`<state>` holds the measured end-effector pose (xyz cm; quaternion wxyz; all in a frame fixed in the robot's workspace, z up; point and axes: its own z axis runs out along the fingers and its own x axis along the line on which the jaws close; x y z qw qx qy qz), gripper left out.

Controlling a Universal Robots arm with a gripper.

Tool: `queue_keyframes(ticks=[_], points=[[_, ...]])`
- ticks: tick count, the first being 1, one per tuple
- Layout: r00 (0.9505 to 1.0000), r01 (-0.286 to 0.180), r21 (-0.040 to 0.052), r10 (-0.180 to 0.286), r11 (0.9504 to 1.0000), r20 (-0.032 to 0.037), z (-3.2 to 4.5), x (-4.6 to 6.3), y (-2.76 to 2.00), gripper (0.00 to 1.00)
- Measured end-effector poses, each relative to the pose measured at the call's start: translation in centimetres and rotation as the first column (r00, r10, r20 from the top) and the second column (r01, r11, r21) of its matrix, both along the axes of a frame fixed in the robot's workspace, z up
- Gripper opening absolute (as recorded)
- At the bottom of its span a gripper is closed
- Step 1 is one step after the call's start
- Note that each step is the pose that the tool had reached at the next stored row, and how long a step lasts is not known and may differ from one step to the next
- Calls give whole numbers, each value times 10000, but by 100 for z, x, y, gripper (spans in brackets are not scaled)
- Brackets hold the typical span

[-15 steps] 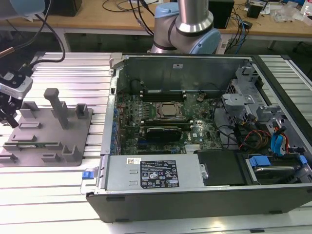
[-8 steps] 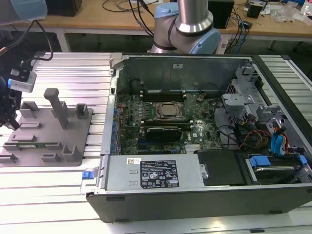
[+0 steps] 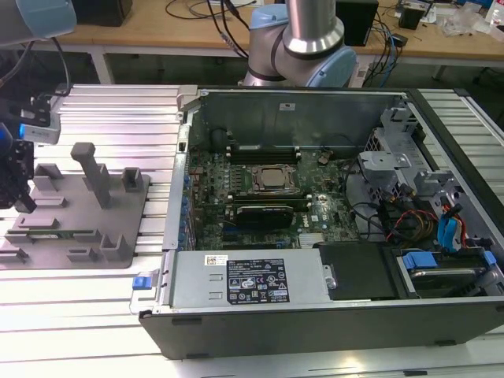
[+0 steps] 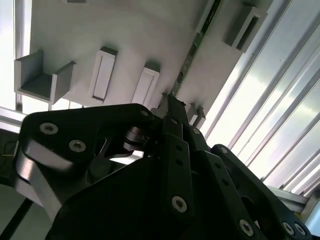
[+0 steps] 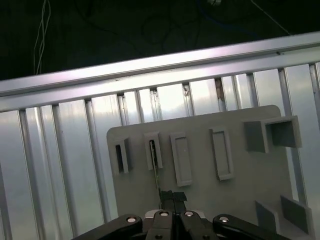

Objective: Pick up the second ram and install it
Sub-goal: 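Pick up the second ram and move it above second insertion slot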

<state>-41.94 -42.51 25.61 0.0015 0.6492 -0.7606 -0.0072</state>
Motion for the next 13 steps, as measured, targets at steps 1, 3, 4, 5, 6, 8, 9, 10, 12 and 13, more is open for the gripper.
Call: queue_keyframes(ticks=[1,3,4,5,6,8,9,10,12,13], points=[[10000,0,0,0,10000,18,-14,-1,-1,8],[10000,0,0,0,10000,53,-55,-1,-2,8],[10000,0,-1,0,10000,65,-66,-1,-6,8],[10000,1,0,-1,10000,75,-84,-1,-17,8],[10000,0,0,0,10000,77,-101,-1,-28,8],[10000,0,-1,0,10000,76,-126,-1,-59,8],[10000,-1,-1,1,10000,76,-132,-1,-66,8],[10000,-15,0,15,10000,79,-146,0,-73,8],[9998,-182,-2,182,9998,76,-175,-1,-85,8],[9997,-244,-1,244,9997,77,-183,-1,-86,8]])
